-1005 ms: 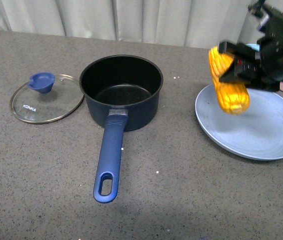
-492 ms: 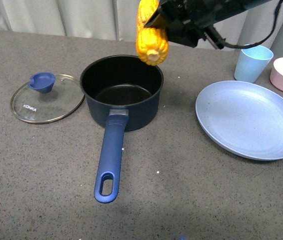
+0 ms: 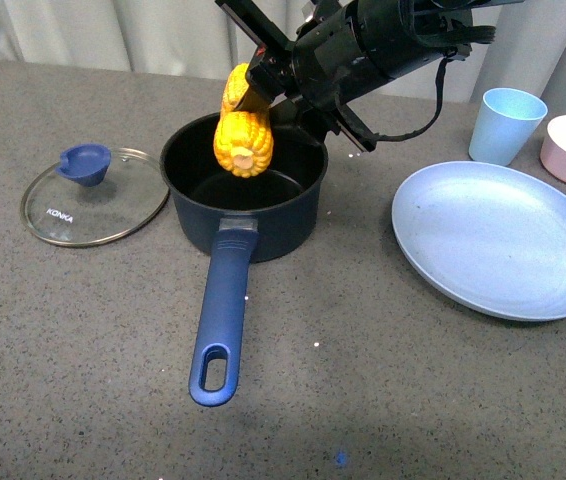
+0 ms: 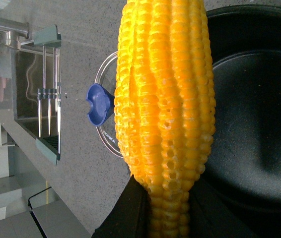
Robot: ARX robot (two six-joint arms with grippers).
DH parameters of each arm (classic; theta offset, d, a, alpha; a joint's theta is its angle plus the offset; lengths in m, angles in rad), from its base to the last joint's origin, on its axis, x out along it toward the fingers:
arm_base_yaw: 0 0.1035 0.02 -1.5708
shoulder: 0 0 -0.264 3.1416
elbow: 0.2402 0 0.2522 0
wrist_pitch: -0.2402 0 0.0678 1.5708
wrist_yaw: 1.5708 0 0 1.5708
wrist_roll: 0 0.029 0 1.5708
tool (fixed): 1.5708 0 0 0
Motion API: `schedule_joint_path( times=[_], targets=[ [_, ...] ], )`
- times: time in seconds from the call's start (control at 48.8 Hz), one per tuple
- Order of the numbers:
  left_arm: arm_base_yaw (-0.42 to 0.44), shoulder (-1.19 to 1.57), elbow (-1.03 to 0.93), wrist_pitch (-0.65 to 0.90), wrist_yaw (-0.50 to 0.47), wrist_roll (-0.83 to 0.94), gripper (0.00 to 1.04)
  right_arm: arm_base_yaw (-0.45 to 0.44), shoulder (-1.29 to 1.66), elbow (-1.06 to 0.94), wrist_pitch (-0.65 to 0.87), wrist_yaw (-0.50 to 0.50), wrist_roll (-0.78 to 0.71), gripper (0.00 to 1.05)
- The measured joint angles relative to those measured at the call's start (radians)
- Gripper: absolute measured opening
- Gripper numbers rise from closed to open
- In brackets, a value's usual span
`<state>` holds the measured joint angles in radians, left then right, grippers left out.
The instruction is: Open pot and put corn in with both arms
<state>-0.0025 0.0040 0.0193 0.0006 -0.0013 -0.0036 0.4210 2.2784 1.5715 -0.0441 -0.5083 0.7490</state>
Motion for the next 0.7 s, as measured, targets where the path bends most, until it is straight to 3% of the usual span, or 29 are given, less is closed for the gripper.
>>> schedule_joint_path(
  times=[0.062,0.287,0.492,0.615,0.697],
  targets=[
    [0.000,0.000,0.000,0.000,0.000,0.000,0.98,0.002,0.002,0.002,0.000,-0.002,-0.001,0.14],
    [0.000,0.000,0.000,0.000,0.000,0.000,0.98,0.003,0.003,0.003,0.002,-0.002,0.000,0.54],
    [0.000,0.000,0.000,0.000,0.000,0.000,0.98,-0.002,0.000,-0.016,0.020,0.025,-0.006,0.96],
    [0.000,0.000,0.000,0.000,0.000,0.000,0.98,-0.008,-0.040,-0.072,0.048,0.087,-0.035,0.95],
    [0.000,0.000,0.000,0.000,0.000,0.000,0.98,-0.020,-0.123,-0.158,0.103,0.212,-0.089,0.96]
  ],
)
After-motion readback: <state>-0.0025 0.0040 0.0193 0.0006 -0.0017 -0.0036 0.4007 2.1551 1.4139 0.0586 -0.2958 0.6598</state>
